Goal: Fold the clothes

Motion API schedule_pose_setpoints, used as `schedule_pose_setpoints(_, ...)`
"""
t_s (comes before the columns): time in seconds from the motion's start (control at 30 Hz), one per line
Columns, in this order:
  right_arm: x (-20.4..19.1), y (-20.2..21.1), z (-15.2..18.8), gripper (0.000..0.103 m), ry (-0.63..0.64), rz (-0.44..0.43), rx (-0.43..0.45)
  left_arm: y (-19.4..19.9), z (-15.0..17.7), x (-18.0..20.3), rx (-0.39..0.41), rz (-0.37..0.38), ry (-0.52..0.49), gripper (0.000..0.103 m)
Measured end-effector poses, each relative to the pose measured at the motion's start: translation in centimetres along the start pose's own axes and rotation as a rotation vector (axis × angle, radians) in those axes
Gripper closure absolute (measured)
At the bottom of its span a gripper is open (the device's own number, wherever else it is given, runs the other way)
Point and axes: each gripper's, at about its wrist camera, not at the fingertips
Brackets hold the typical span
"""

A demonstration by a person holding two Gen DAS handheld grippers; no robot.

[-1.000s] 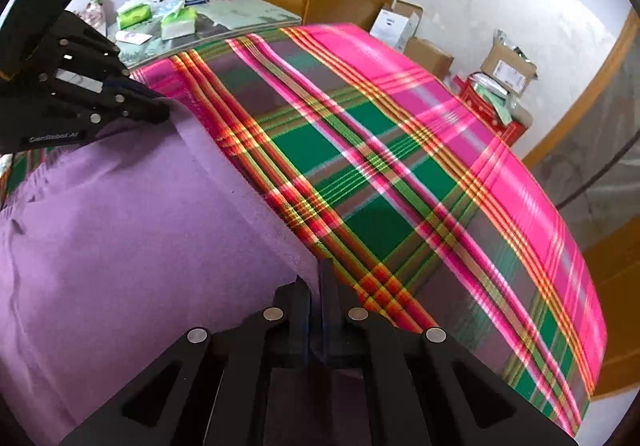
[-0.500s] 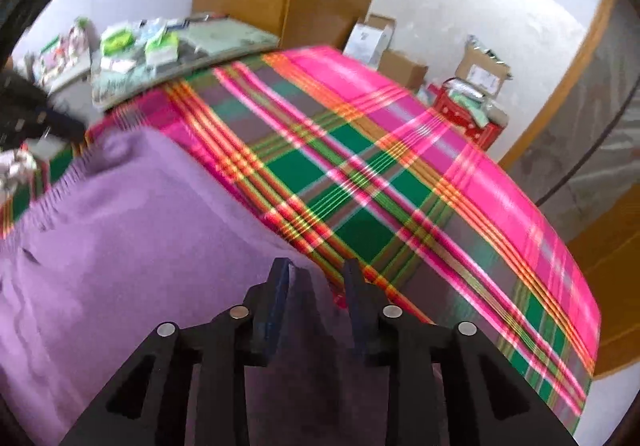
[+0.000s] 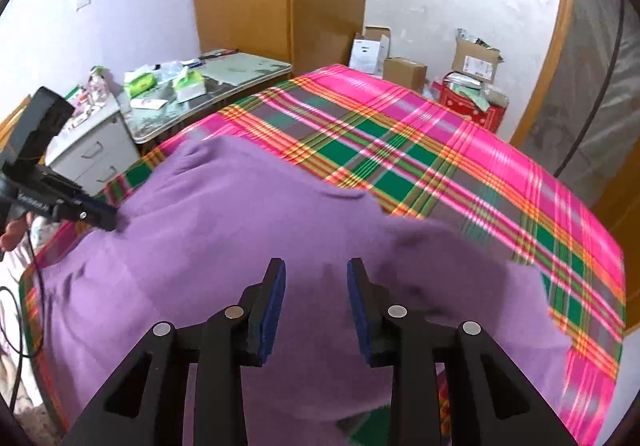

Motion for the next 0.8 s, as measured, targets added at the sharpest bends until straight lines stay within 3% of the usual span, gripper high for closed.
schedule_pose_setpoints(0.33,-1.3,-0.4,2.1,0.069,-0.016,-0.036,-0.02,1.3,3.5,-0.3,0.026,-0.032,0.023,0.073)
schedule_pose_setpoints(0.5,-1.5,-0.9,2.7,0.069,-0.036,-0.051,-0.034,1.3,4.2,0.0,0.023,0.072,0.037,0.072)
schedule_pose_setpoints(0.6,-1.7,-0.7,2.9,0.069,-0.042,-0.056,-0.032,1.1,4.4,-0.4,0.026,0.068,0.043,0.072)
schedule_pose_setpoints(0.73,-1.8,-0.5,3.2,0.069,-0.043,-0.056,-0.037,1.2,4.7,-1.8,0.02,0.126,0.122,0.076)
schedule_pose_setpoints(0.8,-1.8,-0.5,3.4,0.069,-0.046,-0.058,-0.041,1.4,5.2,-1.6,0.02,0.113,0.103,0.076)
Point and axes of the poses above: each gripper's, at about its wrist camera, not at the fingertips, and y roughly against the way its jaws point, x to its right, z to its underside, and after that the axes turned 4 degrees about -z, right-handed
